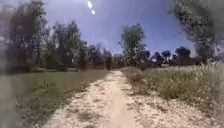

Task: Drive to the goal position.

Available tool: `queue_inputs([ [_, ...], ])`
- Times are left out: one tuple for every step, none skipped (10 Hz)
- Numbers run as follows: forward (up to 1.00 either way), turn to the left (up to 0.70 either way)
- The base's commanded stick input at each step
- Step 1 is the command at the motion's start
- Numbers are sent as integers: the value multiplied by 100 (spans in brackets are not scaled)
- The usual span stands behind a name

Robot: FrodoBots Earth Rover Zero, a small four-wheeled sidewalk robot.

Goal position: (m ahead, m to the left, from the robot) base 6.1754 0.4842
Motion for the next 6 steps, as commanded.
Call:
queue_inputs([
  [85, 0],
  [85, 0],
  [85, 0],
  [85, 0],
  [85, 0],
  [85, 0],
])
